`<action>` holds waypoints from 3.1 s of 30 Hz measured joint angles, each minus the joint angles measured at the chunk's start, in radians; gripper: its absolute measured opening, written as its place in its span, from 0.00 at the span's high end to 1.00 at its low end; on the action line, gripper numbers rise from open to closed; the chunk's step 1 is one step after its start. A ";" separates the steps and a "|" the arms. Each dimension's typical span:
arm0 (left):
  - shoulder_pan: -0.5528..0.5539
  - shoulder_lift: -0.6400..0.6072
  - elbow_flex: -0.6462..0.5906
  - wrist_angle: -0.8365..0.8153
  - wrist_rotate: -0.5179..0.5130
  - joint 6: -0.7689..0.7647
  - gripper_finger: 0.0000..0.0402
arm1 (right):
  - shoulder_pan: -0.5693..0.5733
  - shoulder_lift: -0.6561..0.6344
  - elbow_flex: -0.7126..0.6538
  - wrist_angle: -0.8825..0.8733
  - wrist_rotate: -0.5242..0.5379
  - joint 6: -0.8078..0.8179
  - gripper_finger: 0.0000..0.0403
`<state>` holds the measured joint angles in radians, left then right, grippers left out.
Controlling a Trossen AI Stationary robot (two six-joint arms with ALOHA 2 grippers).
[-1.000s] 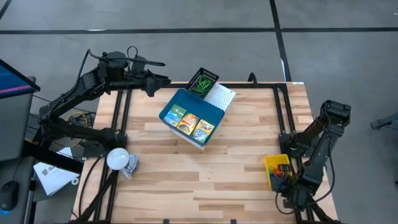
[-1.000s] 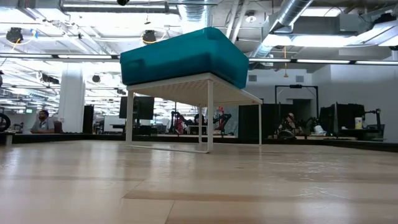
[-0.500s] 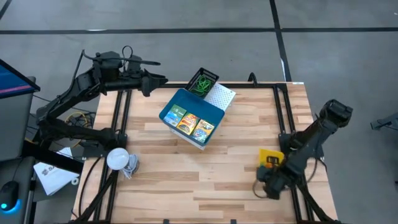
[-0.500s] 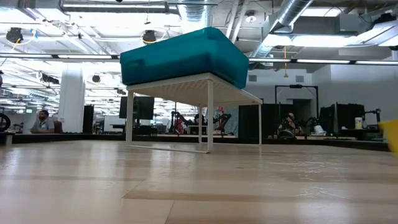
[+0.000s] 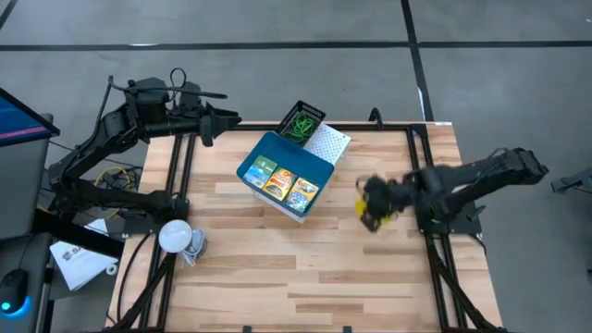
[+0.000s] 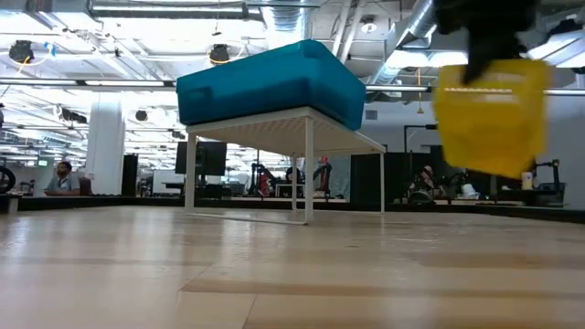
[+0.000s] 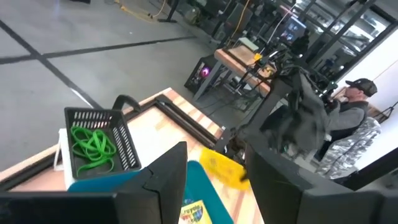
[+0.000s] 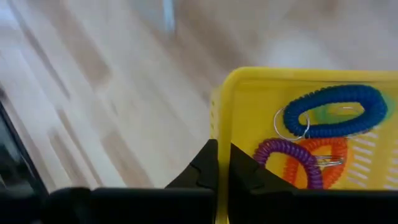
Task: Pick & Place Office Desk Supplies
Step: Put the yellow bin with spring keychains on the shelf
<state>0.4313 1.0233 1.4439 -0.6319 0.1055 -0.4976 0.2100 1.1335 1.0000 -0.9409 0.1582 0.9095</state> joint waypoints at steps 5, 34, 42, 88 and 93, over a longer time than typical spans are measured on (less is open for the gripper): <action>0.000 -0.004 0.000 0.003 0.000 0.028 0.60 | -0.207 0.011 0.131 -0.069 0.001 -0.068 1.00; 0.000 -0.079 0.000 -0.042 0.061 0.076 0.60 | -0.836 0.295 0.386 -0.075 -0.401 -0.189 1.00; 0.000 -0.094 0.000 -0.099 0.061 0.095 0.60 | -0.621 0.295 0.386 -0.364 -0.386 -0.539 1.00; -0.179 0.010 0.000 -0.107 -0.038 -0.002 0.60 | 0.352 0.489 0.057 0.046 -0.317 -1.501 0.97; -0.179 0.006 0.000 -0.109 -0.030 -0.002 0.60 | 0.361 0.558 0.057 0.070 -0.345 -1.278 0.90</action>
<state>0.2523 1.0298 1.4441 -0.7406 0.0753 -0.4992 0.5709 1.6918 1.0573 -0.8713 -0.1869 -0.3688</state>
